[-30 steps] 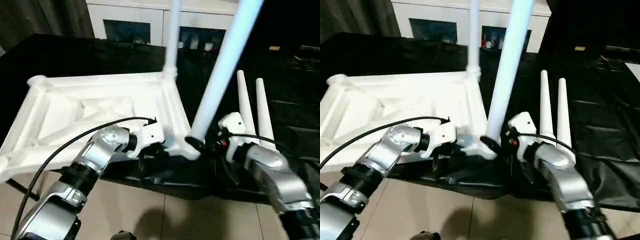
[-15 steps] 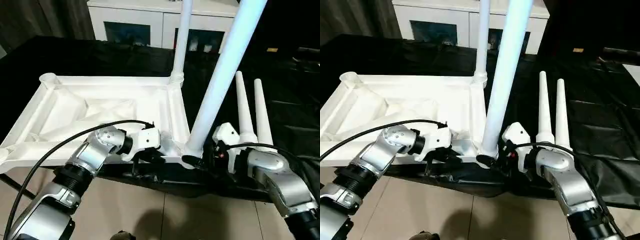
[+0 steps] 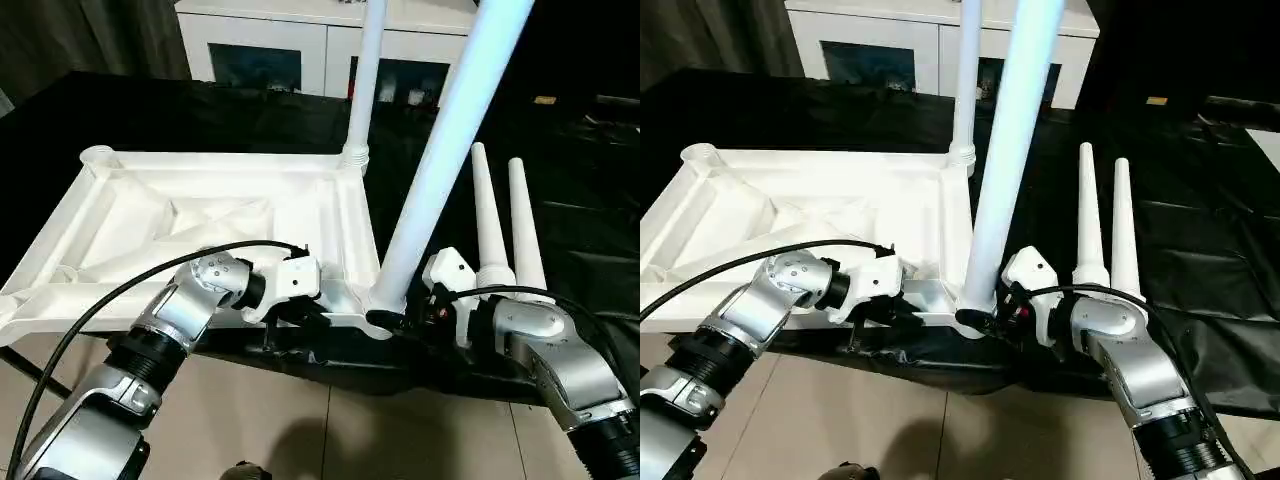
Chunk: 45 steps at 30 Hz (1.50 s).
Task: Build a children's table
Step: Rotate leg to tighten
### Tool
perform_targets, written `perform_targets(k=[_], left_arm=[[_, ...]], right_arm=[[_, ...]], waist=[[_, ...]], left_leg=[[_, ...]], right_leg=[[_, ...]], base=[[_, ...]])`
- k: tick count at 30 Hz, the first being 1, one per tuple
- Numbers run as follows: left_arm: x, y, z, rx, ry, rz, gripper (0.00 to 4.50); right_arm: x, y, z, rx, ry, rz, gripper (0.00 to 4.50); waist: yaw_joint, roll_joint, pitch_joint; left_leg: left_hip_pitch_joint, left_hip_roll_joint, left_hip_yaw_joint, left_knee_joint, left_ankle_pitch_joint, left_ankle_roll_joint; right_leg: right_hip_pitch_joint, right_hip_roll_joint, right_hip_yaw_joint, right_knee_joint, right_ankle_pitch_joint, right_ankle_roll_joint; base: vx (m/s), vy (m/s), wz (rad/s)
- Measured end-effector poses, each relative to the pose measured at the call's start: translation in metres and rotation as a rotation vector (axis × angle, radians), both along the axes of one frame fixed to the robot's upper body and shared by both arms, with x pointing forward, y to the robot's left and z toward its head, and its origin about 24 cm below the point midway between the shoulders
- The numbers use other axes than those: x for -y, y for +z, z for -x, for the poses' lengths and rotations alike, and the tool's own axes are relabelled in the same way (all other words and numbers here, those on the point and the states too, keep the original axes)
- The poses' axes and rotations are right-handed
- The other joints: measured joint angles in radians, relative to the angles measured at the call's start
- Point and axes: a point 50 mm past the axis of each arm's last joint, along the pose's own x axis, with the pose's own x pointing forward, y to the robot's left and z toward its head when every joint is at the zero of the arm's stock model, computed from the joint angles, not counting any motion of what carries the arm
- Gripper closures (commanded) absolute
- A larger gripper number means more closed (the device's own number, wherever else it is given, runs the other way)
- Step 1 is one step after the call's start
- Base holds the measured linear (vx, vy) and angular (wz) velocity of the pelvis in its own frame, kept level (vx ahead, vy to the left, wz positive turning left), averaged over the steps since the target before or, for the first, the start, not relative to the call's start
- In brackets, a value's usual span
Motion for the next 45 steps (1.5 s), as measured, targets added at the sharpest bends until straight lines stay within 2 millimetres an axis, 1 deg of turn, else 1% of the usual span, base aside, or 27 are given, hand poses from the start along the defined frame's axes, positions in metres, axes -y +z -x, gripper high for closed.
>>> perform_targets(k=[3, 5, 8, 10, 11, 13, 14, 16, 18, 19, 20, 22, 24, 26, 29, 32, 36, 38, 39, 40, 41, 42, 45], left_arm=[[0.000, -0.002, -0.007, 0.033, 0.081, -0.005, 4.50], [0.005, -0.004, -0.015, 0.049, 0.170, 0.004, 4.50], [0.016, -0.008, -0.022, 0.058, 0.280, 0.026, 4.50], [0.023, -0.009, -0.027, 0.063, 0.347, 0.024, 4.50], [0.025, -0.010, -0.028, 0.063, 0.366, 0.027, 4.50], [0.037, -0.012, -0.033, 0.059, 0.462, 0.042, 4.50], [0.041, -0.012, -0.034, 0.056, 0.483, 0.046, 4.50], [0.054, -0.014, -0.036, 0.057, 0.539, 0.061, 4.50], [0.058, -0.014, -0.037, 0.057, 0.563, 0.064, 4.50], [0.058, -0.015, -0.037, 0.059, 0.571, 0.063, 4.50], [0.058, -0.015, -0.037, 0.062, 0.571, 0.061, 4.50], [0.057, -0.014, -0.038, 0.073, 0.569, 0.059, 4.50], [0.053, -0.014, -0.039, 0.087, 0.579, 0.054, 4.50], [0.051, -0.013, -0.040, 0.097, 0.585, 0.052, 4.50], [0.046, -0.013, -0.041, 0.112, 0.581, 0.048, 4.50], [0.042, -0.011, -0.042, 0.118, 0.556, 0.049, 4.50], [0.033, -0.007, -0.042, 0.131, 0.492, 0.045, 4.50], [0.029, -0.005, -0.037, 0.122, 0.407, 0.047, 4.50], [0.024, -0.005, -0.034, 0.113, 0.356, 0.046, 4.50], [0.018, -0.004, -0.030, 0.106, 0.296, 0.044, 4.50], [0.014, -0.002, -0.028, 0.103, 0.249, 0.038, 4.50], [0.011, -0.001, -0.026, 0.095, 0.218, 0.032, 4.50], [0.012, 0.001, -0.020, 0.065, 0.134, 0.022, 4.50]], right_arm=[[-0.009, -0.005, -0.011, 0.014, -0.115, -0.006, 1.79], [-0.016, -0.011, -0.021, 0.003, -0.264, -0.054, 1.79], [-0.024, -0.016, -0.034, -0.012, -0.457, -0.085, 1.80], [-0.031, -0.016, -0.044, -0.013, -0.564, -0.093, 1.81], [-0.032, -0.018, -0.046, -0.021, -0.593, -0.091, 1.81], [-0.042, -0.018, -0.057, -0.034, -0.737, -0.103, 1.81], [-0.044, -0.019, -0.060, -0.034, -0.773, -0.106, 1.81], [-0.054, -0.019, -0.068, -0.038, -0.847, -0.118, 1.81], [-0.058, -0.020, -0.072, -0.033, -0.867, -0.118, 1.81], [-0.059, -0.020, -0.073, -0.027, -0.869, -0.115, 1.46], [-0.060, -0.020, -0.074, -0.029, -0.869, -0.124, 1.46], [-0.060, -0.020, -0.074, -0.028, -0.871, -0.157, 1.11], [-0.064, -0.019, -0.073, -0.031, -0.860, -0.182, 1.02], [-0.065, -0.020, -0.072, -0.029, -0.844, -0.192, 0.77], [-0.060, -0.022, -0.071, -0.013, -0.825, -0.170, 0.59], [-0.045, -0.022, -0.068, 0.044, -0.779, -0.097, 0.59], [-0.032, -0.018, -0.059, 0.082, -0.678, -0.090, 0.59], [-0.020, -0.013, -0.050, 0.114, -0.570, -0.071, 0.59], [-0.012, -0.011, -0.044, 0.124, -0.502, -0.058, 0.59], [-0.004, -0.007, -0.035, 0.130, -0.410, -0.042, 0.59], [-0.001, -0.006, -0.030, 0.125, -0.352, -0.038, 0.59], [-0.001, -0.004, -0.028, 0.121, -0.310, -0.038, 0.59], [-0.003, 0.001, -0.018, 0.105, -0.184, -0.050, 0.59]], waist=[[-0.006, -0.002, -0.001], [-0.012, -0.004, -0.001], [-0.026, -0.004, -0.001], [-0.032, -0.004, -0.001], [-0.033, -0.004, -0.001], [-0.039, -0.004, -0.001], [-0.039, -0.004, -0.001], [-0.044, -0.004, -0.001], [-0.047, -0.003, 0.000], [-0.048, -0.003, 0.000], [-0.049, -0.003, 0.000], [-0.052, -0.003, 0.000], [-0.055, -0.003, 0.000], [-0.055, -0.004, 0.000], [-0.052, -0.003, 0.001], [-0.045, -0.003, 0.001], [-0.032, -0.003, 0.001], [-0.023, -0.002, 0.002], [-0.018, -0.002, 0.001], [-0.009, -0.002, 0.001], [-0.004, -0.002, 0.001], [-0.003, -0.002, 0.001], [0.002, -0.002, 0.001]], left_leg=[[0.004, 0.001, 0.000, 0.001, 0.000, 0.000], [0.006, 0.001, 0.000, 0.002, 0.000, 0.000], [0.006, 0.001, -0.001, 0.004, 0.000, 0.000], [0.006, 0.000, -0.002, 0.005, 0.000, 0.000], [0.007, 0.000, -0.002, 0.005, 0.000, 0.000], [0.006, -0.001, -0.004, 0.005, 0.000, 0.000], [0.006, -0.001, -0.005, 0.005, 0.000, 0.000], [0.006, -0.003, -0.006, 0.006, 0.000, 0.000], [0.006, -0.003, -0.008, 0.004, 0.000, 0.000], [0.006, -0.004, -0.009, 0.002, 0.000, 0.000], [0.005, -0.005, -0.010, 0.003, 0.000, 0.000], [0.004, -0.006, -0.009, 0.004, 0.000, 0.000], [0.004, -0.007, -0.009, 0.004, 0.000, 0.000], [0.004, -0.007, -0.010, 0.003, 0.000, 0.000], [0.003, -0.006, -0.010, 0.002, 0.000, 0.000], [0.003, -0.005, -0.009, 0.001, 0.000, 0.000], [0.002, -0.003, -0.010, 0.001, 0.000, 0.000], [0.000, -0.003, -0.010, 0.000, 0.000, 0.000], [0.000, -0.002, -0.009, 0.000, 0.000, 0.000], [0.000, -0.002, -0.009, 0.000, 0.000, 0.000], [0.000, -0.001, -0.009, 0.000, 0.000, 0.000], [0.000, -0.001, -0.008, 0.000, 0.000, 0.000], [0.000, -0.001, -0.005, 0.000, -0.002, 0.003]], right_leg=[[0.001, 0.000, 0.000, 0.002, 0.001, -0.001], [0.002, 0.000, 0.000, 0.002, -0.001, 0.001], [0.002, 0.000, 0.000, 0.000, -0.001, 0.002], [0.002, 0.000, 0.000, 0.000, -0.001, 0.002], [0.002, -0.001, 0.000, -0.001, -0.001, 0.002], [0.001, -0.001, -0.001, -0.004, -0.001, 0.002], [0.002, -0.001, -0.002, -0.007, -0.001, 0.002], [0.003, -0.002, -0.003, -0.010, -0.001, 0.002], [0.006, -0.002, -0.005, -0.020, -0.001, 0.002], [0.007, -0.002, -0.006, -0.024, -0.001, 0.002], [0.007, -0.002, -0.005, -0.025, -0.001, 0.002], [0.006, -0.003, -0.003, -0.025, -0.001, 0.002], [0.004, -0.003, -0.003, -0.025, -0.001, 0.002], [0.002, -0.003, -0.004, -0.024, 0.001, -0.001], [0.000, -0.002, -0.004, -0.023, 0.005, -0.006], [-0.001, -0.002, -0.004, -0.023, 0.013, -0.005], [-0.003, 0.000, -0.006, -0.022, 0.021, -0.004], [-0.003, 0.000, -0.006, -0.022, 0.024, -0.003], [-0.003, 0.000, -0.005, -0.021, 0.026, -0.006], [-0.002, 0.000, -0.004, -0.021, 0.027, -0.005], [-0.003, 0.001, -0.004, -0.021, 0.026, -0.003], [-0.003, 0.001, -0.004, -0.021, 0.025, -0.002], [-0.003, 0.000, -0.003, -0.021, 0.020, -0.004]], base=[[0.000, 0.000, 0.00], [0.000, 0.000, 0.00], [-0.017, 0.002, -0.02], [0.000, 0.000, 0.00], [0.000, 0.000, 0.00], [0.000, 0.000, 0.00], [0.000, 0.000, 0.00], [0.000, 0.000, 0.00], [0.000, 0.000, 0.00], [0.000, 0.000, 0.00], [0.000, 0.000, 0.00], [0.000, 0.000, 0.00], [0.000, 0.000, 0.00], [0.000, 0.000, 0.00], [0.000, 0.000, 0.00], [0.000, 0.000, 0.00], [0.000, 0.000, 0.00], [0.029, -0.004, 0.03], [0.057, -0.008, 0.07], [0.069, -0.003, 0.06], [0.064, -0.002, -0.01], [0.064, -0.002, -0.01], [0.017, 0.001, -0.01]])
